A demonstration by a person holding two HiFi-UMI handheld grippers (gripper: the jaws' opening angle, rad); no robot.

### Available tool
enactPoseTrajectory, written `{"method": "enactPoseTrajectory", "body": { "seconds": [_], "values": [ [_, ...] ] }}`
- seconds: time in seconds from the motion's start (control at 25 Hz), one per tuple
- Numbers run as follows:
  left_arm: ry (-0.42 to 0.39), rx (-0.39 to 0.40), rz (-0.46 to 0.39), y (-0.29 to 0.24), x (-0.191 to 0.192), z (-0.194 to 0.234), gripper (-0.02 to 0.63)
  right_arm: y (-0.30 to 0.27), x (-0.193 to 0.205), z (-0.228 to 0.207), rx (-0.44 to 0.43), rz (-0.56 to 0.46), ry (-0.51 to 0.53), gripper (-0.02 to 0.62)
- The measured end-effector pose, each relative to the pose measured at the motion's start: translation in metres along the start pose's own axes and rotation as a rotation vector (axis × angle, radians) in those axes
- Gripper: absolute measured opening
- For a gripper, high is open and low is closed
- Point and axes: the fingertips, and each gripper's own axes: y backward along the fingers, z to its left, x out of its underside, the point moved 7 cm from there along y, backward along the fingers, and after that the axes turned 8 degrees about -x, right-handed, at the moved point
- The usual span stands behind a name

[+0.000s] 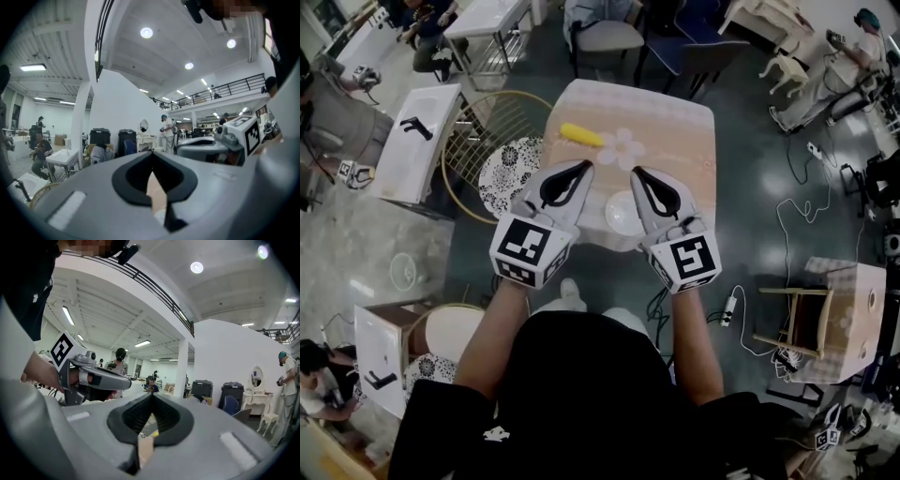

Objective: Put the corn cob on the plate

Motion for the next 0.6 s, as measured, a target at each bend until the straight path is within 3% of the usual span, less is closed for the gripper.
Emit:
{"method": "enactPoseTrajectory", "body": {
  "seconds": [0.6],
  "values": [
    [0.037, 0.021, 0.022, -0.018, 0.017, 0.037, 0.006, -0.028, 0.008, -0.005, 0.041, 0.026, 0.003, 0.000]
  ]
}}
